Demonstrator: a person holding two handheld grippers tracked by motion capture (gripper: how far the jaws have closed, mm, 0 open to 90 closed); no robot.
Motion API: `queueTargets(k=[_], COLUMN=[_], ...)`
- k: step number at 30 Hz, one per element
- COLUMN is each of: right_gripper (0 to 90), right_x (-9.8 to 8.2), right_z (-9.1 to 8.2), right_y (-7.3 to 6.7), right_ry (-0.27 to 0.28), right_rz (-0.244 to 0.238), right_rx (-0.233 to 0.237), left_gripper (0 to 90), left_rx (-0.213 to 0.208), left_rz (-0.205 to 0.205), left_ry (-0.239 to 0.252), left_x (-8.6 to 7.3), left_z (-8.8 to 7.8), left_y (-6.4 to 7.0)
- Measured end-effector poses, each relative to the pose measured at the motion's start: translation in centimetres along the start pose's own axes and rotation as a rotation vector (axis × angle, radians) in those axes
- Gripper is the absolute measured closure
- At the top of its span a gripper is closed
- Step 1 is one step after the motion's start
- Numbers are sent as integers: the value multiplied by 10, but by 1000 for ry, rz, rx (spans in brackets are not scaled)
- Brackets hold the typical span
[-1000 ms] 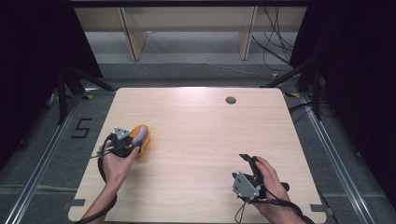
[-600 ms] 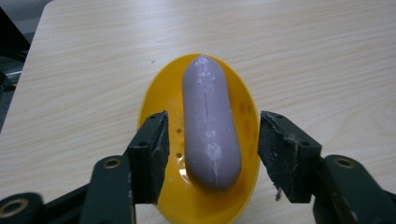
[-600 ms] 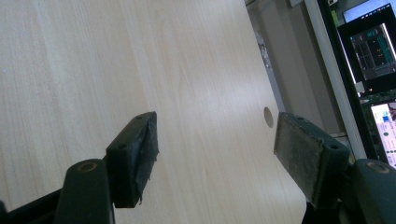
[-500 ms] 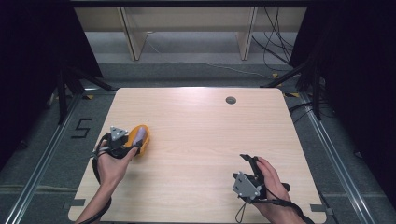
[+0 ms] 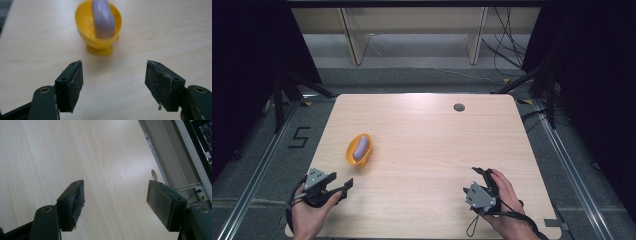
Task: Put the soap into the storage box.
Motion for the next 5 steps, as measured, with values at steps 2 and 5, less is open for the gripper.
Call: queueTargets(k=[2, 5], right_gripper=[320, 321], right_x=[-3, -6], right_z=[1, 3], right_y=[1, 4], right_ry=[-6, 4], right_rz=[43, 50], right_rx=[12, 28], left_gripper=[311, 324], left_rx=[-13, -10], left_rz=[-10, -3], left_ry=[-4, 4], left_x=[-4, -2], left_z=[-1, 0], left_y=[5, 7])
Point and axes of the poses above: each handheld gripper's, and its own axes: z roughly forward along the jaws, x roughly out of its top, y roughly to its right, the point moved 1 cm from there along z, roughly forward along the jaws, and after that the axes turned 9 degrees about -y, right-handed, at the moved point
